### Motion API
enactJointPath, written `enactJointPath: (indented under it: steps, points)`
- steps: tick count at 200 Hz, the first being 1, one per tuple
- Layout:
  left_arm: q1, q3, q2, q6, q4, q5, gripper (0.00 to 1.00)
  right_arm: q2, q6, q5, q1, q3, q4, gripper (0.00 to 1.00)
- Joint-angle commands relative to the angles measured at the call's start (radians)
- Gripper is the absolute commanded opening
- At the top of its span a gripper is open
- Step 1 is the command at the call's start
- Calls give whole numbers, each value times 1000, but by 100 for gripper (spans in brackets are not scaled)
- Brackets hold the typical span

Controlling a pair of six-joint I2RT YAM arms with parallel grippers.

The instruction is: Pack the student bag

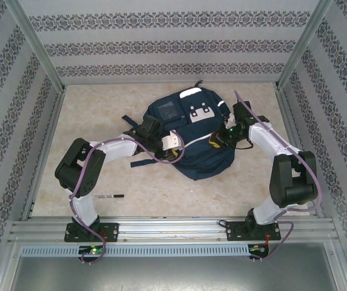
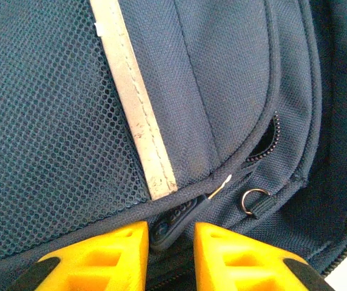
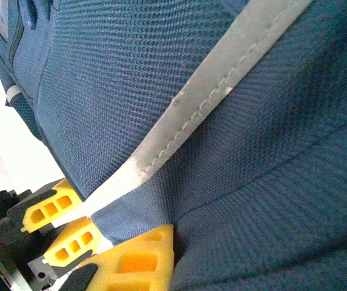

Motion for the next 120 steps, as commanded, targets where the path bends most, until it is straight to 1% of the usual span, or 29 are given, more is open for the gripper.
enactJointPath:
  steps: [1,22,51,96,104,116,120]
  points:
    - [-26,-32,13,29,64,-8,23,19,-38,-106,4,36,-51,0]
    - [-35,-37,24,45,57,-13,21,26,-41,-112,3,40,-52,0]
    - [-58,-7,50,83,14,-60,27,26,-39,-119,3,44,-54,0]
    - [-101,14,76,132,11,-138,26,23,-36,-120,4,48,-52,0]
    - [-104,11,75,136,14,-140,22,23,-38,-118,3,47,-52,0]
    - [-103,7,71,143,7,-135,4,25,-39,-115,2,48,-54,0]
    - [-103,6,67,145,2,-138,0,25,-39,-114,2,47,-55,0]
